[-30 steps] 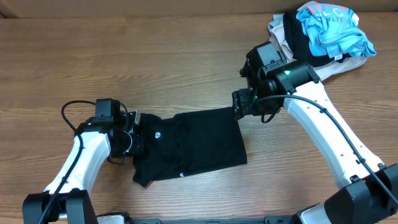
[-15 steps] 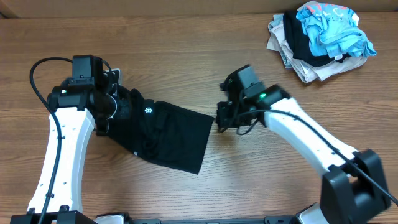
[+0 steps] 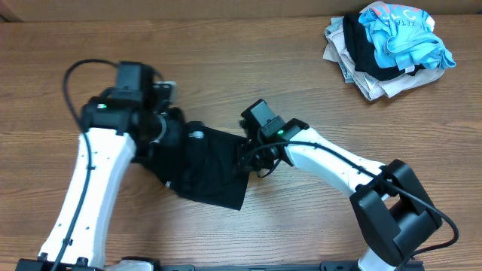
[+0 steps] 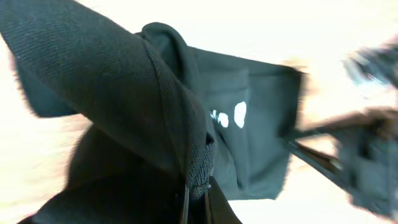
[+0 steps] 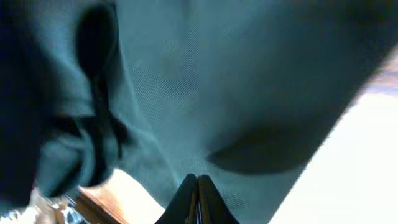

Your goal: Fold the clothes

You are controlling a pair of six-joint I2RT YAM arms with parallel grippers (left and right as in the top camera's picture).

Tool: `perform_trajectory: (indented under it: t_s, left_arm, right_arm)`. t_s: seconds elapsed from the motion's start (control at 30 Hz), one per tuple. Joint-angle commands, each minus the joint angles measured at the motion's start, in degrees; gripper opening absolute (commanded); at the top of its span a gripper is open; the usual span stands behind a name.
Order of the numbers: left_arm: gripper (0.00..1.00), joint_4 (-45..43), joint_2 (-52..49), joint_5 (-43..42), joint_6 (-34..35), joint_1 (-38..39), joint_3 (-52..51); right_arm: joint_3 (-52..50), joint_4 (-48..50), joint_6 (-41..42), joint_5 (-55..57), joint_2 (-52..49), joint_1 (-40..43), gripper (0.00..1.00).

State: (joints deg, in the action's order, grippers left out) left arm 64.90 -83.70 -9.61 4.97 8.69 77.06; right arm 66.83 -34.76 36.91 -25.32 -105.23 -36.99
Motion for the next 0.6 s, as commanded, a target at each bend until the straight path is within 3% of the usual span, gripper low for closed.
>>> perform_trajectory:
  t_s: [0.0,0.17,0.4,0.43,0.53,0.57]
  left_arm:
    - [0.04,0.00,0.11,-2.12,4.02,8.24,1.70]
    - [0.04,-1.38,-3.43,0.46,7.58,17.20,1.51]
    - [0.05,-3.34,-14.08,0.07,7.96,23.06,1.49]
    - [0.12,-3.61,-15.52,-0.81,8.22,23.65,1.49]
    - [0.16,-3.82,-18.99,-3.04,14.75,24.68,1.62]
    - [0.23,-3.85,-19.69,-4.94,14.82,24.70,1.95]
  right_arm:
    - [-0.44,-0.46,0.61,-0.09,2.64,4.87,0.04]
    - [-0.28,-2.99,-1.38,-2.64,13.46,15.39,0.04]
    - [0.76,-11.96,-8.04,-5.01,28.96,34.36,0.04]
    - [0.76,-12.92,-8.90,-5.03,30.38,36.68,0.04]
    - [0.76,-16.22,-11.78,-5.86,33.38,42.86,0.04]
    - [0.76,-17.00,-12.20,-6.16,33.64,44.15,0.04]
